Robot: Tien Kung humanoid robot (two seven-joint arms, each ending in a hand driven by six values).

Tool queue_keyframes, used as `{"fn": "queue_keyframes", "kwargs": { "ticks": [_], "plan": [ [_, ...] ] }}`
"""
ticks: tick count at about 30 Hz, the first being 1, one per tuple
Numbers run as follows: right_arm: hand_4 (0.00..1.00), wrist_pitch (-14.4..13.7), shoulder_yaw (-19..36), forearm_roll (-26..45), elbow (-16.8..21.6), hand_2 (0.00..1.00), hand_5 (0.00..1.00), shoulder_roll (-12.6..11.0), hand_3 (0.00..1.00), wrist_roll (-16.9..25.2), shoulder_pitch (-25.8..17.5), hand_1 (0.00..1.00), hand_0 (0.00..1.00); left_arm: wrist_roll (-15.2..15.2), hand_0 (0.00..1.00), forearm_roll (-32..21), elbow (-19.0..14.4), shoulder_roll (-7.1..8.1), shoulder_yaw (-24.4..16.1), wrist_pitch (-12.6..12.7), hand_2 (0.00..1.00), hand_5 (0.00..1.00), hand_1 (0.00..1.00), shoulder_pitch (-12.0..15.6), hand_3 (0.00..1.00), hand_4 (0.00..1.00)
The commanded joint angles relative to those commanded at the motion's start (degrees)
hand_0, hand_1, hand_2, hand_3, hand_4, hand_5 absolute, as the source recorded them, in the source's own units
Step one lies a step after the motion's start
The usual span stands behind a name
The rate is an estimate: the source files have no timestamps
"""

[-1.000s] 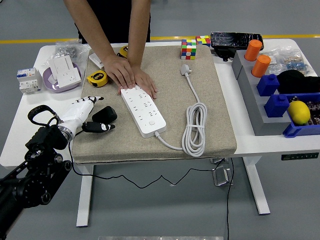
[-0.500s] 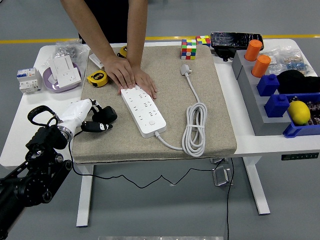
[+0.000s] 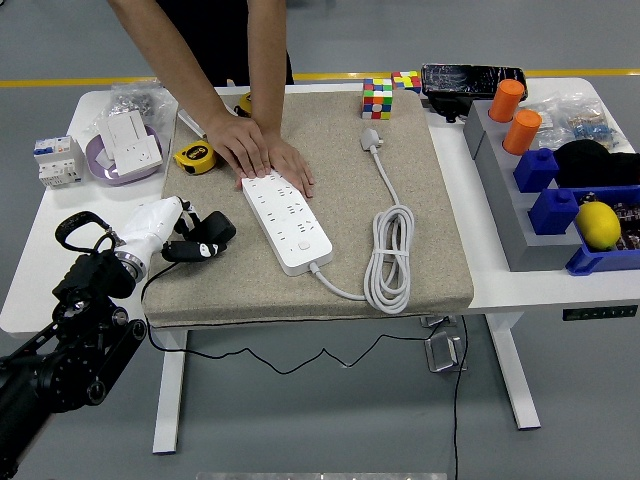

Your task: Pick up the plug,place it near the board,insert it into the board,press the button

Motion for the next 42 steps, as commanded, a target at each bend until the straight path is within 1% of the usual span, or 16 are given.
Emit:
{"fn": "queue_keyframes", "kwargs": {
  "ticks": [2, 7, 8, 10, 17, 19, 20, 22, 25, 29, 32, 34, 38, 41, 42],
  "plan": [
    [0.998, -0.01, 0.02, 0.02, 0.00, 0.770, 0.830, 0.02, 0.781, 0.01, 0.00, 0.806, 0.871, 0.08, 0.620, 0.00, -0.15, 0.02, 0.10, 0.29, 0.300, 0.391, 0.442, 0.06, 0.318, 0.420],
    [0.998, -0.01, 0.21, -0.03, 0.03, 0.770, 0.830, 0.10, 0.781, 0.02, 0.07, 0.806, 0.871, 0.19, 0.620, 0.00, -0.43, 0.13, 0.25, 0.78, 0.300, 0.391, 0.442, 0.14, 0.318, 0.420],
    [0.998, -0.02, 0.28, -0.06, 0.04, 0.770, 0.829, 0.12, 0.781, 0.02, 0.07, 0.806, 0.871, 0.21, 0.613, 0.00, -0.61, 0.19, 0.23, 0.87, 0.290, 0.395, 0.435, 0.22, 0.301, 0.432],
    [0.998, -0.03, 0.33, -0.03, 0.02, 0.770, 0.829, 0.14, 0.781, 0.01, 0.05, 0.806, 0.871, 0.33, 0.613, 0.00, -1.32, 0.34, 0.18, 1.08, 0.290, 0.395, 0.435, 0.46, 0.301, 0.432],
    [0.998, -0.06, 0.38, 0.11, -0.03, 0.771, 0.830, 0.12, 0.780, 0.02, -0.10, 0.805, 0.871, 1.03, 0.605, 0.00, -8.43, 0.95, 0.00, 1.04, 0.284, 0.412, 0.432, 1.61, 0.283, 0.435],
    [0.998, -0.07, 0.48, 0.02, 0.01, 0.771, 0.830, 0.09, 0.780, 0.03, -0.05, 0.805, 0.871, 1.17, 0.605, 0.00, -10.89, 1.30, 1.08, 1.08, 0.284, 0.412, 0.432, 1.59, 0.283, 0.435],
    [0.998, -0.09, 0.52, -0.01, 0.02, 0.768, 0.831, 0.07, 0.781, 0.03, -0.02, 0.806, 0.871, 1.19, 0.599, 0.00, -12.06, 1.46, 1.80, 1.11, 0.282, 0.420, 0.431, 1.50, 0.279, 0.453],
    [0.998, -0.09, 0.50, -0.02, 0.02, 0.768, 0.831, 0.07, 0.781, 0.02, 0.08, 0.806, 0.871, 1.03, 0.599, 0.00, -13.85, 1.78, 3.50, 1.23, 0.282, 0.420, 0.431, 1.06, 0.279, 0.453],
    [0.998, -0.07, 0.43, -0.03, 0.03, 0.768, 0.831, 0.14, 0.781, 0.00, 0.21, 0.806, 0.871, 0.54, 0.599, -0.69, -14.73, 2.23, 6.50, 1.59, 0.282, 0.420, 0.431, -0.10, 0.279, 0.453],
    [0.998, -0.09, 0.31, -0.03, 0.04, 0.769, 0.833, 0.08, 0.781, 0.00, 0.39, 0.806, 0.871, 0.05, 0.597, -1.53, -12.75, 2.52, 10.41, 1.78, 0.283, 0.417, 0.442, -2.47, 0.277, 0.457],
    [0.998, -0.11, 0.06, 0.11, 0.02, 0.769, 0.832, -0.01, 0.781, 0.00, 0.46, 0.806, 0.871, -0.70, 0.594, -1.99, -9.76, 2.53, 13.24, 2.33, 0.285, 0.411, 0.449, -4.86, 0.278, 0.465],
    [0.998, -0.11, -0.21, 0.22, -0.01, 0.769, 0.832, -0.09, 0.781, -0.02, 0.48, 0.806, 0.871, -1.43, 0.594, -2.38, -6.93, 2.35, 15.39, 2.84, 0.285, 0.411, 0.449, -6.95, 0.278, 0.465],
    [0.998, -0.11, -0.47, 0.25, 0.00, 0.769, 0.833, -0.18, 0.781, -0.02, 0.65, 0.806, 0.871, -2.38, 0.583, -2.69, -1.86, 1.56, 17.91, 3.66, 0.287, 0.406, 0.457, -9.88, 0.281, 0.467],
    [0.998, -0.12, -0.50, 0.13, 0.05, 0.769, 0.833, -0.20, 0.781, -0.02, 0.89, 0.806, 0.871, -2.90, 0.583, -2.61, 1.36, 0.97, 18.52, 4.22, 0.287, 0.406, 0.457, -11.41, 0.281, 0.467],
    [0.998, -0.11, -0.49, 0.11, 0.07, 0.769, 0.833, -0.19, 0.781, -0.01, 0.93, 0.806, 0.871, -2.99, 0.583, -2.48, 1.88, 0.82, 18.45, 4.34, 0.287, 0.406, 0.457, -11.70, 0.281, 0.467]
  ]
}}
